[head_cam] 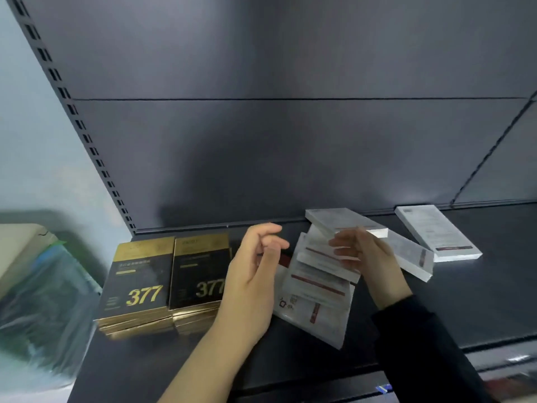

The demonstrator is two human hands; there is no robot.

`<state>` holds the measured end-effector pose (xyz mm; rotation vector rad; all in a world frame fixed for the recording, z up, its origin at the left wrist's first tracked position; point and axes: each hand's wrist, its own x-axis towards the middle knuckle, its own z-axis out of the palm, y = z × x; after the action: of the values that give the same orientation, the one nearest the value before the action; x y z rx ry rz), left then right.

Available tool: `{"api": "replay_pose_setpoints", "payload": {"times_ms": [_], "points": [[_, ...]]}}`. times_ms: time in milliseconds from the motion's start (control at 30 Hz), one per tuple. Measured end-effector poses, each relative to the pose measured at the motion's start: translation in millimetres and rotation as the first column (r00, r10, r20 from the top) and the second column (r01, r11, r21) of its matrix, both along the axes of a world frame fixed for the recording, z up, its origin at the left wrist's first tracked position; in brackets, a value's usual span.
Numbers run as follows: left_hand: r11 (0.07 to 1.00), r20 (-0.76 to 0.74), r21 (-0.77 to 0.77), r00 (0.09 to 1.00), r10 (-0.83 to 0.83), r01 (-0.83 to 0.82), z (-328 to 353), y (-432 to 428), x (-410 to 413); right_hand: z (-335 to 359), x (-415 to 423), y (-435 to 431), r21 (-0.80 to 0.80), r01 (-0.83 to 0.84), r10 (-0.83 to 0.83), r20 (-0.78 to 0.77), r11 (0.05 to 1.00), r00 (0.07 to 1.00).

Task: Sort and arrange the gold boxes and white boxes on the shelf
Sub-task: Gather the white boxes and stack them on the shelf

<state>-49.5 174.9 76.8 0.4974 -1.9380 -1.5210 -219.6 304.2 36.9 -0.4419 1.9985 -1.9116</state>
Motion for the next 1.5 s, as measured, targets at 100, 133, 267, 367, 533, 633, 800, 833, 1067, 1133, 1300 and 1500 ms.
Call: {"api": "replay_pose_setpoints", "payload": {"times_ms": [100,133,267,367,533,633,800,833,1067,1133,1300,1500], "points": [[0.999,0.096,0.029,0.995,-0.032,0.029,-7,20,-21,-2,-12,17,0.032,0.035,-0.033,-0.064,0.999,0.997],[0.999,0.137,0.031,0.990,-0.023,0.018,-13,24,-28,-2,-17,22,0.039,0.035,-0.032,-0.070,0.999,0.997],[0.988,0.337,-0.128,0.933,0.126,-0.087,-53,36,-56,-2,-45,45,0.045,-0.031,0.035,-0.097,0.999,0.995],[0.952,0.451,-0.206,0.841,0.298,-0.227,-75,44,-66,-3,-73,62,0.065,-0.097,0.106,-0.149,0.993,0.983],[0.858,0.445,-0.224,0.735,0.512,-0.462,-90,55,-65,-7,-110,76,0.159,-0.113,0.153,-0.265,0.981,0.952],[0.793,0.490,-0.327,0.626,0.607,-0.513,-95,64,-59,-15,-116,76,0.214,-0.188,0.240,-0.256,0.959,0.936],[0.849,0.551,-0.163,0.668,0.500,-0.502,-109,73,-52,-28,-117,71,0.209,-0.331,0.372,-0.206,0.920,0.905],[0.874,0.536,-0.108,0.713,0.452,-0.473,-115,73,-52,-28,-117,69,0.223,-0.336,0.382,-0.205,0.915,0.901],[0.799,0.341,0.282,0.834,0.435,-0.532,-100,85,-87,-17,-114,61,0.297,-0.271,0.339,-0.208,0.916,0.918],[0.817,0.309,0.306,0.863,0.400,-0.489,-100,80,-93,-16,-111,61,0.285,-0.244,0.313,-0.228,0.927,0.922],[0.860,0.364,0.311,0.887,0.285,-0.404,-99,68,-99,-12,-111,56,0.248,-0.222,0.277,-0.212,0.943,0.937],[0.840,0.419,0.419,0.894,0.159,-0.345,-86,50,-91,-8,-112,49,0.436,-0.175,0.364,-0.399,0.883,0.841]]}}
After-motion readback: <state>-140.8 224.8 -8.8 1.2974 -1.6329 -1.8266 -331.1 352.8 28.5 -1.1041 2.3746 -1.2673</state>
